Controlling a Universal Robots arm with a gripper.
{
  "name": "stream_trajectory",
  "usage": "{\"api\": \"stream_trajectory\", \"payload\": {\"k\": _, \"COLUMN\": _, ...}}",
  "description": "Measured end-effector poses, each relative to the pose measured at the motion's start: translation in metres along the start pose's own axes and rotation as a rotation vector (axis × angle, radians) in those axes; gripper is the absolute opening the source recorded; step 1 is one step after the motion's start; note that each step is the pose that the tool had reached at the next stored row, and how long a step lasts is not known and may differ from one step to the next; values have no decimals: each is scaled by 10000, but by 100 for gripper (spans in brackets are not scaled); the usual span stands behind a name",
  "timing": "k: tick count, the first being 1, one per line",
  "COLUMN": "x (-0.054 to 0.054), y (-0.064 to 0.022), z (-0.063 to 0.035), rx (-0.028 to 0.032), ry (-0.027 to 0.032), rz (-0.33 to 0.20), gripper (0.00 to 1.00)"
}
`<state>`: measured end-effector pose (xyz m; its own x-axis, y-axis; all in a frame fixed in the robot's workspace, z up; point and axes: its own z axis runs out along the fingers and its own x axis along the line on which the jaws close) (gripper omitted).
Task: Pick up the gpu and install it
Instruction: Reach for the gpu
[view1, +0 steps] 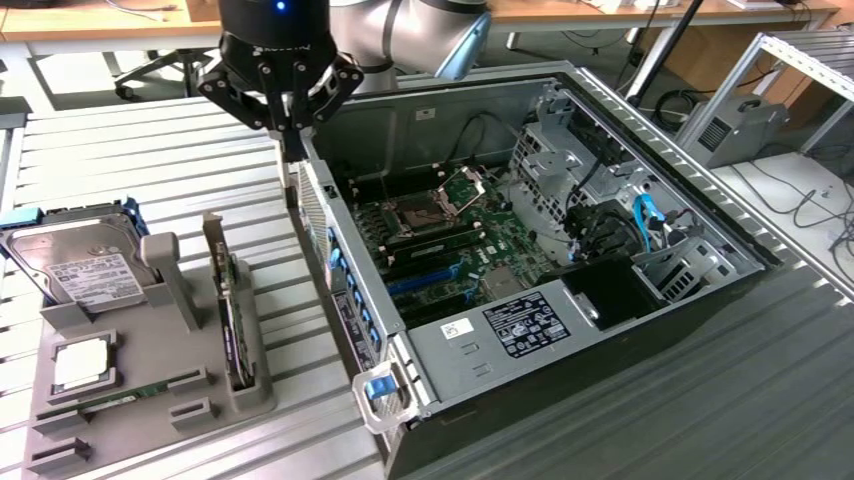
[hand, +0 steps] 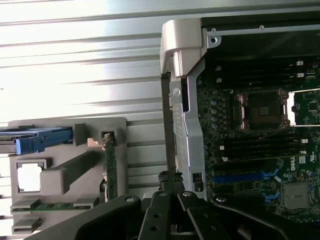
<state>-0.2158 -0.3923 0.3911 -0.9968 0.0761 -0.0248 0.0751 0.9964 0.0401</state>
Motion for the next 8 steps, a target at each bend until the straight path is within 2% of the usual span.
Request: {"api": "stream_trajectory", "payload": {"k": 8, "x": 44, "y": -3, "z": -1, "rx": -1, "ry": -1, "rz": 0, "gripper": 11}}
